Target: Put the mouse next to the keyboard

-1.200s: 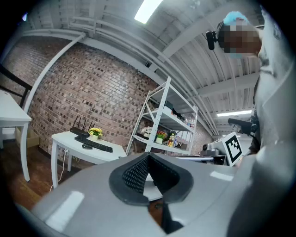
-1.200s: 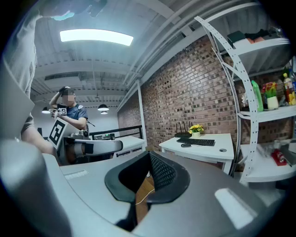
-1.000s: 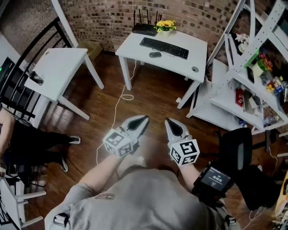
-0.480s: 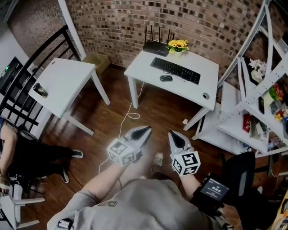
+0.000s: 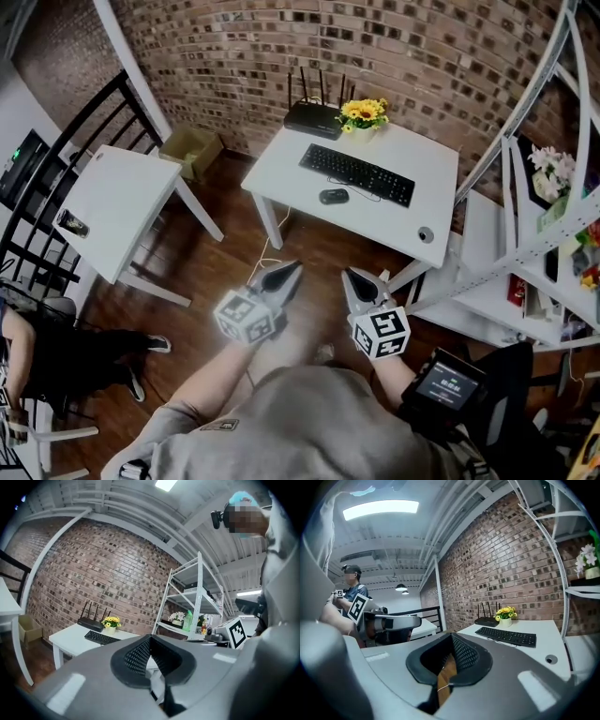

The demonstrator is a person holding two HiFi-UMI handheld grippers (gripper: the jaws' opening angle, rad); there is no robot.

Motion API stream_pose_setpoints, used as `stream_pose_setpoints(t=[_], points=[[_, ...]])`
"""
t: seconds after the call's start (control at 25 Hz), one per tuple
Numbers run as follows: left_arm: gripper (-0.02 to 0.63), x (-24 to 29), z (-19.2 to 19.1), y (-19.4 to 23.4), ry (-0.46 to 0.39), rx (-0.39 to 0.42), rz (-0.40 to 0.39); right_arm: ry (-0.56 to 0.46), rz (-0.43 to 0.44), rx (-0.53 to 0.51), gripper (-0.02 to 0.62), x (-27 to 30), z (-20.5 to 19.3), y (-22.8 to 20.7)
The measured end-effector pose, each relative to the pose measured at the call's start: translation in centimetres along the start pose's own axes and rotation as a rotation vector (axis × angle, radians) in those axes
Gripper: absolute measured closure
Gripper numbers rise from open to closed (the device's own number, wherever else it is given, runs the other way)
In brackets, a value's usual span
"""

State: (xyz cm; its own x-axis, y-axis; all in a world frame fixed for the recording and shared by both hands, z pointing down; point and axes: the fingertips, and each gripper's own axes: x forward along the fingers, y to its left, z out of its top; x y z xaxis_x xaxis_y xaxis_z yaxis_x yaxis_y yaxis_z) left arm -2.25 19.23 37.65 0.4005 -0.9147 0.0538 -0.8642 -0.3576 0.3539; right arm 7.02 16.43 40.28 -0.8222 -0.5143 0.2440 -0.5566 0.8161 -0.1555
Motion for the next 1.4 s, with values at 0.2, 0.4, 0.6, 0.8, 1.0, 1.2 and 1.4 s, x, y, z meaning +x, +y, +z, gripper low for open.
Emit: stream_pose_setpoints(t=[0.2, 0.4, 0.6, 0.8, 1.0, 1.2, 1.4], points=[[0.606, 4.8, -1.1, 3.4, -0.005, -0.003, 0.012, 0.021, 0.000, -0.011, 0.584, 3.9, -1.1, -4.7], [0.606, 8.6, -1.1, 7.0, 0.037, -0.033, -0.018, 0.076, -0.030, 0.013, 0.584, 7.9, -1.6, -7.5], [0.606, 12.7, -0.2, 13.0, 0.085, -0.022, -0.095, 0.132, -0.093, 0.012, 0.584, 14.4, -1.4, -10.5], [0.606, 15.2, 0.4, 17.8, 0.145, -0.010, -0.158, 0.174, -0.166, 0.023, 0.583, 19.3, -0.7, -12.1], [0.606, 17.7, -1.0, 20.7, 0.213, 0.030, -0.198, 0.204, -0.222, 0.045, 0.584, 21.8, -1.0, -13.8], [0.604, 20.9, -5.2, 22.1, 0.363, 0.191, -0.248, 0.222, -0.271, 0.070, 0.583, 22.3, -1.6, -16.7], [0.505, 24.6, -9.4, 21.4, 0.476, 0.416, -0.303, 0.234, -0.298, 0.090, 0.583, 21.2, -2.2, -20.3]])
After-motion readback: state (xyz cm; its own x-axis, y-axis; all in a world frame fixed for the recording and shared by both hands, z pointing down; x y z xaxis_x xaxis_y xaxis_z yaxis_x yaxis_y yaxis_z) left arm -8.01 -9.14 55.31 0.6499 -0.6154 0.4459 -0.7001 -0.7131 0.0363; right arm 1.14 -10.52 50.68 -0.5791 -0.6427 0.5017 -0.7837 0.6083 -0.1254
